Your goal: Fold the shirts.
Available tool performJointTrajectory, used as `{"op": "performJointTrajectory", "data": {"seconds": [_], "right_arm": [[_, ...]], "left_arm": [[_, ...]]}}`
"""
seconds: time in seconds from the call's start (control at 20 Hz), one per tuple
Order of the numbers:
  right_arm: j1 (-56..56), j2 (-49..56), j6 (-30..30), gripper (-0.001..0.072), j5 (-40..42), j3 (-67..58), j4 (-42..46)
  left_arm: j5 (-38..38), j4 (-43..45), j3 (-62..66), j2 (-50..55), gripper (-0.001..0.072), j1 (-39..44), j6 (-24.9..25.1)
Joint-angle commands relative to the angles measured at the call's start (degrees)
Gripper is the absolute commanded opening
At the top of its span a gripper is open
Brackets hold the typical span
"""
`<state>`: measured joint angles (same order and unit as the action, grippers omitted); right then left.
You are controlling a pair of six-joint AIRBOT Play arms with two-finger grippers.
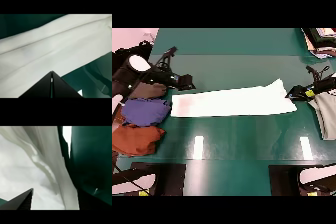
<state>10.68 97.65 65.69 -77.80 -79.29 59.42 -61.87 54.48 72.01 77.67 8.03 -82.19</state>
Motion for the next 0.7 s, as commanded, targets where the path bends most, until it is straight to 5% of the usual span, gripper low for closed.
{"op": "performJointTrajectory", "data": {"seconds": [0.0, 0.25, 0.3, 0.35, 0.45, 0.65], "right_arm": [[-0.3, 1.4, -1.3, 0.0624, 0.7, 0.6, -2.6], [-1.6, 7.5, -1.2, 0.0536, -2.6, -3.5, -8.5], [-1.9, 8.2, -1.2, 0.0418, -2.5, -4.2, -8.7], [-2.7, 8.5, -1.3, 0.0217, -2.3, -4.7, -8.7], [-3.5, 7.9, -1.4, 0.0031, -2.1, -4.8, -8.7], [-3.6, 1.2, -1.3, 0.0015, -2.3, -4.8, -8.9]], "left_arm": [[1.4, 0.0, 0.1, 1.9, 0.0024, 4.1, -0.4], [3.1, -0.3, 0.1, 6.1, 0.0024, 9.5, -2.1], [4.2, -0.7, 0.1, 6.8, 0.0024, 10.4, -2.1], [5.5, -0.9, 0.1, 7.6, 0.0024, 11.3, -2.4], [7.7, -1.0, 0.4, 9.2, 0.0024, 13.0, -3.4], [7.9, -1.4, 6.3, 14.9, 0.0024, 14.6, -4.0]]}}
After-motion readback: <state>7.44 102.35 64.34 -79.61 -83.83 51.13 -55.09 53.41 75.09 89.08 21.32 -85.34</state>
